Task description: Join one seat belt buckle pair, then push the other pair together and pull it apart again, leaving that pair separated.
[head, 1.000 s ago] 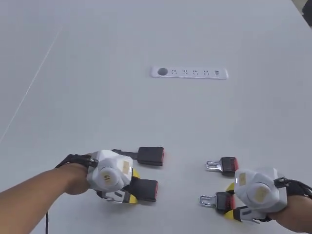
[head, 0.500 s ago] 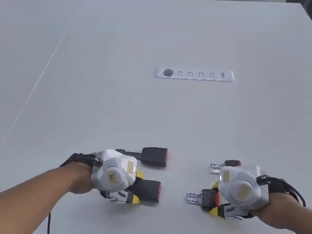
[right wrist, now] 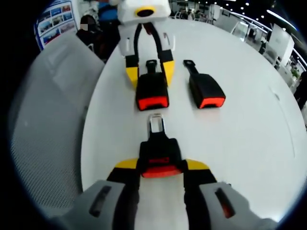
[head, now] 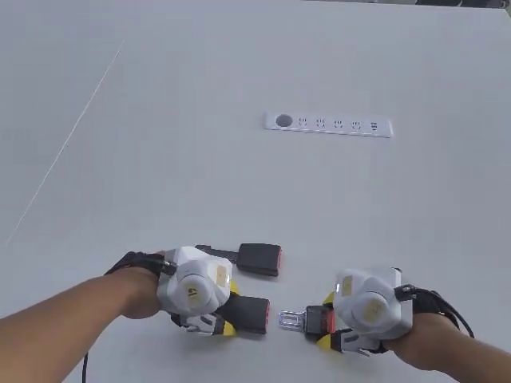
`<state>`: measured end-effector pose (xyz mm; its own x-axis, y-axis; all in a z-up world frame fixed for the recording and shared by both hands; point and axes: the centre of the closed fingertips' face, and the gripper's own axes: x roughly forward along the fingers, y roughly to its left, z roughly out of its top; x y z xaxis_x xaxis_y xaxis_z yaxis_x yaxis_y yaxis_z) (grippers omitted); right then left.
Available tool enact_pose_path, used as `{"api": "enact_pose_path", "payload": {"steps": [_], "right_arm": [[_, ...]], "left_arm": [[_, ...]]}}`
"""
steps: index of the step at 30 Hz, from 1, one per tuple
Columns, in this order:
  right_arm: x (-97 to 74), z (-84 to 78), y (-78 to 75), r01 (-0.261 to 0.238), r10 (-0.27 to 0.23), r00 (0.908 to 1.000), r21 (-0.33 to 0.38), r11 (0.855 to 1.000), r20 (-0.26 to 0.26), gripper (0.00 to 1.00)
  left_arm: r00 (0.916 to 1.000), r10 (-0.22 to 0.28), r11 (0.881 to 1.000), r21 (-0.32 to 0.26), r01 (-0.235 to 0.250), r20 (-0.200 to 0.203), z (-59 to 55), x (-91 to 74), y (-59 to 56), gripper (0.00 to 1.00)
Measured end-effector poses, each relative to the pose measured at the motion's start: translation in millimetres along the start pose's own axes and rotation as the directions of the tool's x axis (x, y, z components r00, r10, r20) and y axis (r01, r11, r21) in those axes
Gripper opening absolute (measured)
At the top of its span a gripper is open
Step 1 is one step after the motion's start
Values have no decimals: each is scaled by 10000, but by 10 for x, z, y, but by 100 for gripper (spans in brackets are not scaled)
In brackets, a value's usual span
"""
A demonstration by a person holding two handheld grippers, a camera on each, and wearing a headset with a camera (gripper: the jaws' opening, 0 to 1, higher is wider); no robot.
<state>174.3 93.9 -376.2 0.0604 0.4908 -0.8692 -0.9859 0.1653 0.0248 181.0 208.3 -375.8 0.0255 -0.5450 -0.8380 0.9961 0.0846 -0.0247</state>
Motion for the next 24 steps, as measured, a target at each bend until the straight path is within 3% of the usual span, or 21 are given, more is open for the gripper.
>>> {"api": "enact_pose_path", "payload": {"steps": [14, 24], "right_arm": [[157, 266, 56, -174, 186, 9988, -282, 9995, 457, 36], [153, 250, 44, -62, 65, 9985, -46, 10000, 548, 35]], "left_arm": [[10000, 59, 9999, -105, -59, -75, -3, 14, -3, 34], [9996, 75, 9999, -67, -77, -290, 0, 21, -8, 33]]}}
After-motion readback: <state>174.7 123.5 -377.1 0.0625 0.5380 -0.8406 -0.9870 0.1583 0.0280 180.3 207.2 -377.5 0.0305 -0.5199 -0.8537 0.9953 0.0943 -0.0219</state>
